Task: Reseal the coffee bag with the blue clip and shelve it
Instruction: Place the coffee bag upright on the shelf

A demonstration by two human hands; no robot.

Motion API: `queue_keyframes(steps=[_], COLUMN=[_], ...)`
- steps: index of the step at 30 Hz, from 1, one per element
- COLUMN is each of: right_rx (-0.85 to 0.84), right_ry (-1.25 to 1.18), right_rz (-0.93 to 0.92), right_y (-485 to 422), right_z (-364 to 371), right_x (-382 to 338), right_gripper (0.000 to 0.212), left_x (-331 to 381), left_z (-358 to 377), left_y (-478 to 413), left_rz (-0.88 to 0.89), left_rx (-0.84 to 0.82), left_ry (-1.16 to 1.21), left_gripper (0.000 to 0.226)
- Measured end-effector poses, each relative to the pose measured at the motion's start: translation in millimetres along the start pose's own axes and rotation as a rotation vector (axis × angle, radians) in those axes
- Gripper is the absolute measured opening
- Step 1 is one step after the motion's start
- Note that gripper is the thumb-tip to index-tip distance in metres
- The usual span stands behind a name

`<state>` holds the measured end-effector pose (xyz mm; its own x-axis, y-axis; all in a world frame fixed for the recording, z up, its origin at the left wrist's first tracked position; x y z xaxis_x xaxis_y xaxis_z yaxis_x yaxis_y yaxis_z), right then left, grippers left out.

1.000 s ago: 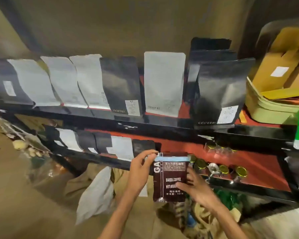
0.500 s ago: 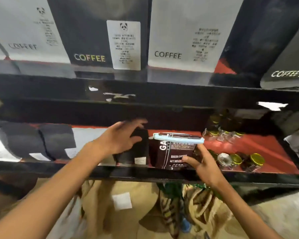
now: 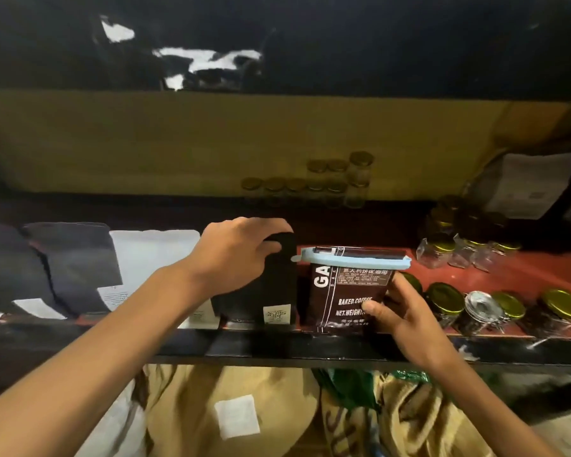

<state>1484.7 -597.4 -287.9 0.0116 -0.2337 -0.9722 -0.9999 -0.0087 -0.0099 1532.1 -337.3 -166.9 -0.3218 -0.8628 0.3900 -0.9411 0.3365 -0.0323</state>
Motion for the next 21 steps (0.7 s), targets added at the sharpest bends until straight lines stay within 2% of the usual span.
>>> queue_keyframes(steps=[7,16,21], right_rx=[0.058,0.115,0.039], right_ry=[0.014,0.047,0.060], right_rz=[-0.080,-0.102,-0.090], right_y=[-3.5,4.2,0.8], right_z=[13.5,16.9,11.8], right_x=[4.6,7.8,6.0], right_gripper=[0.038,0.034,0.038], left_x=[1.7,3.7,1.5], left_z=[2.9,2.0,2.3], left_y=[-3.0,-7.9,-9.5], left_rz=[0.024,-0.017,0.013], left_rx=[0.043,-0.020,-0.010], left_ry=[-0.088,-0.129,-0.136], left_gripper=[0.023,0.022,0.023])
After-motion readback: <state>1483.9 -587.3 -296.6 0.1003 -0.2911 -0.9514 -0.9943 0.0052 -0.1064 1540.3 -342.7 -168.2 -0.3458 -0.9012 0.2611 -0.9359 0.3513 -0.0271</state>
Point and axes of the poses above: each hand's wrist, its own y-axis away from the middle knuckle, its own z-axis out of the palm, x = y × z, the point moved 2 cm from there along -y, towards the middle knuckle, and after that the axes turned 2 degrees about -z, right-handed, at the moved point
